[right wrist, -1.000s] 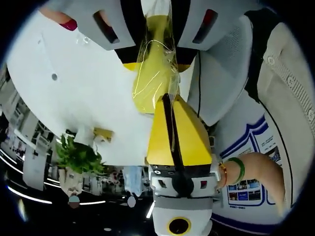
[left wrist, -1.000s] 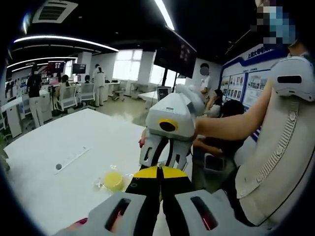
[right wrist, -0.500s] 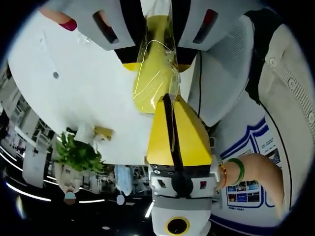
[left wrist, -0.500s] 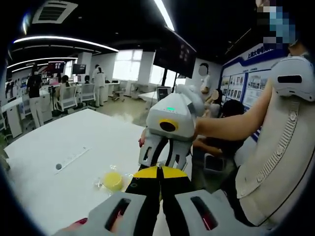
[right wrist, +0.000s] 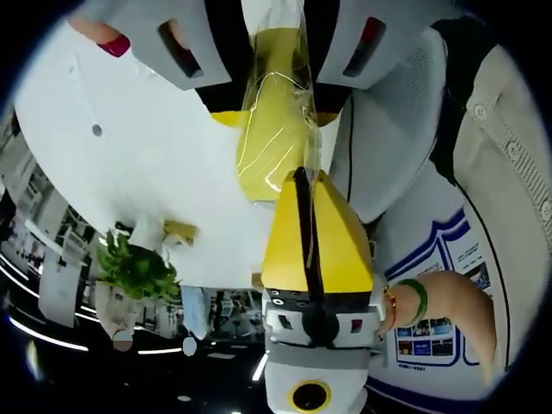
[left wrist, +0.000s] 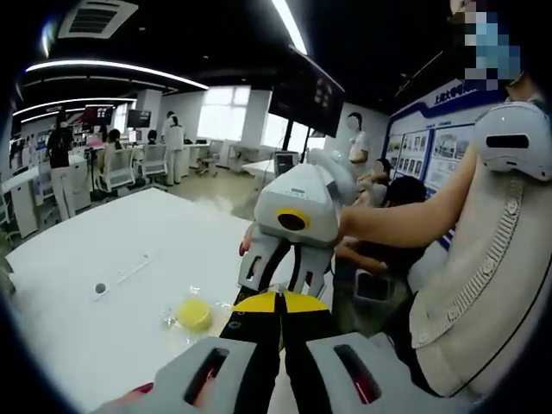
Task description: Compare the silicone blocks by pressing each to a similar depth, holding the contact briefly, and releasing to observe deformation and rebound differences across the visible hardness samples.
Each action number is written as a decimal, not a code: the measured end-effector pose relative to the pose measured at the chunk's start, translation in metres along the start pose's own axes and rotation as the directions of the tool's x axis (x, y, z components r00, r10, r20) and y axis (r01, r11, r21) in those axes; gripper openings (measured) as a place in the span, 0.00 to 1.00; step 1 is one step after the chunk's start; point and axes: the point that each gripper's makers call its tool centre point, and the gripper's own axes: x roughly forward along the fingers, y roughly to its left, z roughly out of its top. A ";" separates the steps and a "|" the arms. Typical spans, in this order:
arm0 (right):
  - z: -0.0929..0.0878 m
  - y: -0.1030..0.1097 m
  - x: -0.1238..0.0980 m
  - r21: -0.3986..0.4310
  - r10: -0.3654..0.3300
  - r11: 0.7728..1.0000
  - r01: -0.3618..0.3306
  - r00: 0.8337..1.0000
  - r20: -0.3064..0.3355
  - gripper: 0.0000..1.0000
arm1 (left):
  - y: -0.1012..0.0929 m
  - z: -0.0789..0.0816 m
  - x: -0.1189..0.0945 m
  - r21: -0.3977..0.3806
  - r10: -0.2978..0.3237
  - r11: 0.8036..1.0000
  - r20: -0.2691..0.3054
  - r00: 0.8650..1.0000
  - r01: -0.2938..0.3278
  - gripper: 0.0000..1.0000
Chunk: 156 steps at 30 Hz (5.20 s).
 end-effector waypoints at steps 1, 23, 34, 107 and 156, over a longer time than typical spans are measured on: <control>-0.001 0.000 0.000 0.002 0.000 1.000 0.000 1.000 0.000 0.13 | 0.000 -0.001 0.000 0.005 0.003 1.000 -0.001 1.000 -0.003 0.00; -0.008 0.002 -0.004 -0.024 -0.010 1.000 0.009 1.000 -0.026 0.20 | -0.006 -0.005 0.003 -0.030 0.010 1.000 0.029 1.000 -0.009 0.00; -0.010 0.002 -0.003 -0.014 -0.006 1.000 0.006 0.999 -0.034 0.23 | -0.004 -0.006 0.003 -0.051 0.008 0.999 0.045 0.999 -0.006 0.00; -0.023 0.034 -0.130 0.437 -0.580 0.790 0.430 0.756 0.304 0.73 | 0.045 -0.044 -0.028 -0.280 0.187 0.950 0.151 0.971 -0.140 0.00; -0.115 0.079 -0.157 0.692 -0.805 0.406 0.598 0.592 -0.039 0.68 | 0.240 -0.144 0.000 -0.538 0.332 0.812 0.109 0.937 -0.226 0.00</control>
